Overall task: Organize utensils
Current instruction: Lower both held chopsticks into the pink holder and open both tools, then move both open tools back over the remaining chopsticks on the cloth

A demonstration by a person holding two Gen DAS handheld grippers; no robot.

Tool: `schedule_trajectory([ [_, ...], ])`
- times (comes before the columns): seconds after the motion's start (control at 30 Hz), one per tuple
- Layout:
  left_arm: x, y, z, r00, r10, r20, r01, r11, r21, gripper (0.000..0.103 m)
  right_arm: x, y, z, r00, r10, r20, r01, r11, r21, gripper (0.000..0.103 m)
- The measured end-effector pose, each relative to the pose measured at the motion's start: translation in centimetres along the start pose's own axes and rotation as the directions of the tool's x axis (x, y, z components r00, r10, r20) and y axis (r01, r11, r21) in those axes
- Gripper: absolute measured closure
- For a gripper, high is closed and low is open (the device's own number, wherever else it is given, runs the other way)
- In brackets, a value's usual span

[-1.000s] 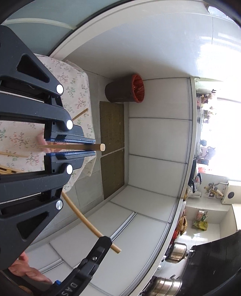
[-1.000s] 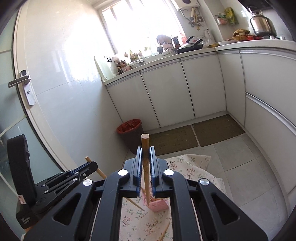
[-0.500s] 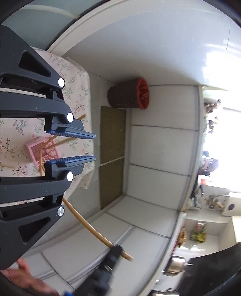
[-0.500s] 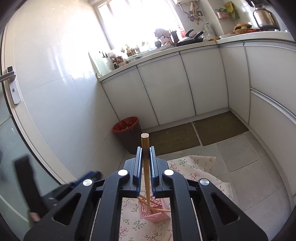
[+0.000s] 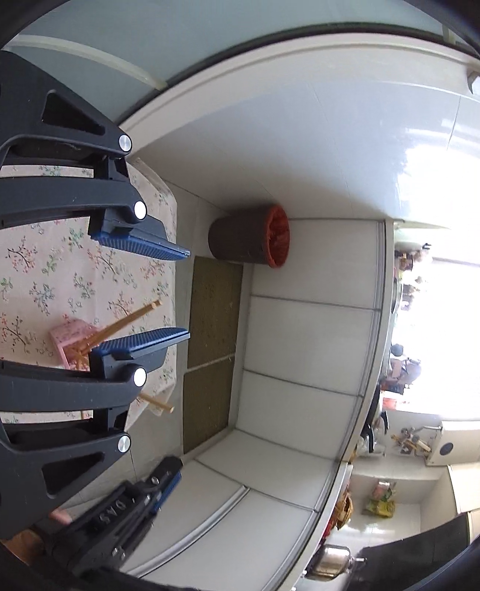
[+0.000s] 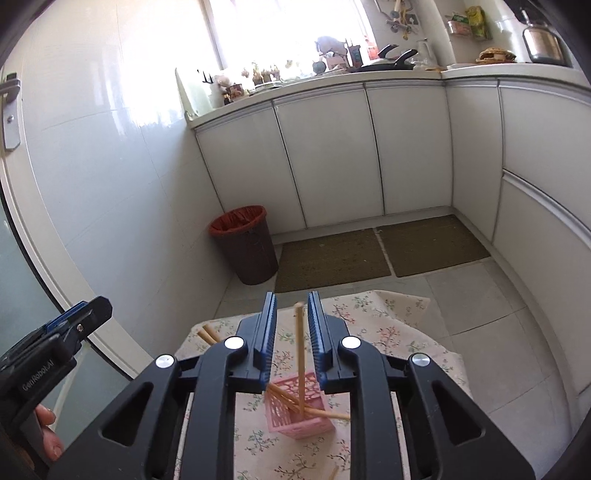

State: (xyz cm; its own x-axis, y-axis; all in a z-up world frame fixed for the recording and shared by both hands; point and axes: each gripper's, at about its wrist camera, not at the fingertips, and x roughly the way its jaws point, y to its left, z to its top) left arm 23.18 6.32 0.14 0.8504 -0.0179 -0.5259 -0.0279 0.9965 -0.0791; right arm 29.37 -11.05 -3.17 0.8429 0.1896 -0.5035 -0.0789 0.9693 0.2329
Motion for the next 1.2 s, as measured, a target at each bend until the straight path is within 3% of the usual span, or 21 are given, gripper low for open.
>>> schedule_trajectory([
  [0.07,-0.6,0.2,-0.4,1.0,0.0,0.003,0.0,1.0,-0.007,0.061,-1.1,-0.1,0.1,1.0,-0.022,0.011,0.022,1.0,-0.006,0.078],
  [0.13,-1.7,0.4,-1.0,1.0,-0.003,0.017,0.004,1.0,-0.021,0.048,-2.4,-0.2,0.0,0.999,-0.043,0.027,0.043,0.999,-0.012,0.057],
  [0.17,-2.2,0.5,-1.2,1.0,-0.007,0.025,0.007,1.0,-0.025,0.042,-3.1,-0.2,-0.2,0.998,-0.052,0.035,0.053,0.999,-0.014,0.055],
  [0.27,-3.8,0.2,-2.2,0.999,-0.018,0.027,0.019,1.0,-0.02,0.04,-5.3,-0.4,-0.8,0.994,-0.091,0.052,0.093,0.995,-0.024,0.04],
  [0.43,-6.4,-0.4,-3.8,0.999,-0.022,0.044,0.024,0.999,-0.03,0.024,-9.6,-1.6,-2.3,0.985,-0.151,0.09,0.151,0.989,0.007,0.017],
  [0.77,-9.8,-1.1,-6.8,0.999,-0.033,0.008,0.033,0.999,-0.035,0.007,-13.5,-3.5,-5.6,0.972,-0.233,0.017,0.232,0.972,0.044,0.007],
  [1.2,-10.7,-2.3,-10.1,0.997,-0.03,-0.076,0.03,1.0,0.003,0.007,-16.3,-5.8,-11.2,0.963,-0.267,-0.043,0.269,0.962,0.053,0.007],
])
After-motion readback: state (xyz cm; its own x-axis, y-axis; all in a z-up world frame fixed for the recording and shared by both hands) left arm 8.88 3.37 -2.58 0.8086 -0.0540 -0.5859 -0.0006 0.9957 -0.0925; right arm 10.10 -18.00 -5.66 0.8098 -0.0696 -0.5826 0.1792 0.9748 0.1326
